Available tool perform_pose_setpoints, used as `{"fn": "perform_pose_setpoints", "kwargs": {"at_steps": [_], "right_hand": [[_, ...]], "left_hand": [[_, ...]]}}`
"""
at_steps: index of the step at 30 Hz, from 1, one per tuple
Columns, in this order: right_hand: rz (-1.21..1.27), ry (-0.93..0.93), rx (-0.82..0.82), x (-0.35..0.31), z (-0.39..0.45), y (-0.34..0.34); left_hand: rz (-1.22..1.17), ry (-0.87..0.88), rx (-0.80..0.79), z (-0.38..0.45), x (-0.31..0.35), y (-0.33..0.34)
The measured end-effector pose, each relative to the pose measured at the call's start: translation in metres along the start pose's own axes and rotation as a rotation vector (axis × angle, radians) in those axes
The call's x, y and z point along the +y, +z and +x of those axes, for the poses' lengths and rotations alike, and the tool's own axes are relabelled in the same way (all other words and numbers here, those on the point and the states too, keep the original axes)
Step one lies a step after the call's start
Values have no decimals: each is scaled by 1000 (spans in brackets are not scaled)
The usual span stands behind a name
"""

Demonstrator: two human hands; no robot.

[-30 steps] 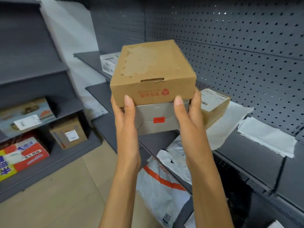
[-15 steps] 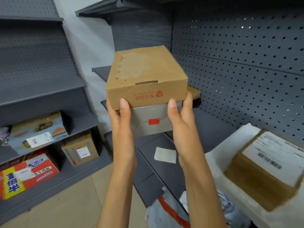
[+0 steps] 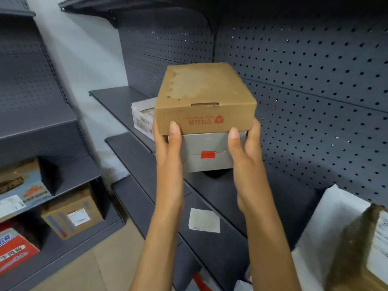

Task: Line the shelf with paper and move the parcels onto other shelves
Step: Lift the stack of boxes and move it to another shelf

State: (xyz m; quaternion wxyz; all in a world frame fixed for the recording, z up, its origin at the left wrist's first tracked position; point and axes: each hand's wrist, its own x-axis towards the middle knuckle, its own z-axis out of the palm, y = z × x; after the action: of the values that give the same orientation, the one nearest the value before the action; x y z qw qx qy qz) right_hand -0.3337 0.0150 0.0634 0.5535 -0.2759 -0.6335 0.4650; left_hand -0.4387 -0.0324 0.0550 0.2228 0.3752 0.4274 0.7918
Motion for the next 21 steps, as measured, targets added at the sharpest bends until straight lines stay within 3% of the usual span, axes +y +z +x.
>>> {"fn": "perform_pose_setpoints", "kwargs": {"at_steps": [11, 21], "right_hand": [[-118, -57, 270, 33, 84, 21], [-73, -80, 369, 65, 127, 86]], "left_hand": [[-125, -179, -254, 122, -51, 19], [-115, -260, -325, 233, -89, -12]]}}
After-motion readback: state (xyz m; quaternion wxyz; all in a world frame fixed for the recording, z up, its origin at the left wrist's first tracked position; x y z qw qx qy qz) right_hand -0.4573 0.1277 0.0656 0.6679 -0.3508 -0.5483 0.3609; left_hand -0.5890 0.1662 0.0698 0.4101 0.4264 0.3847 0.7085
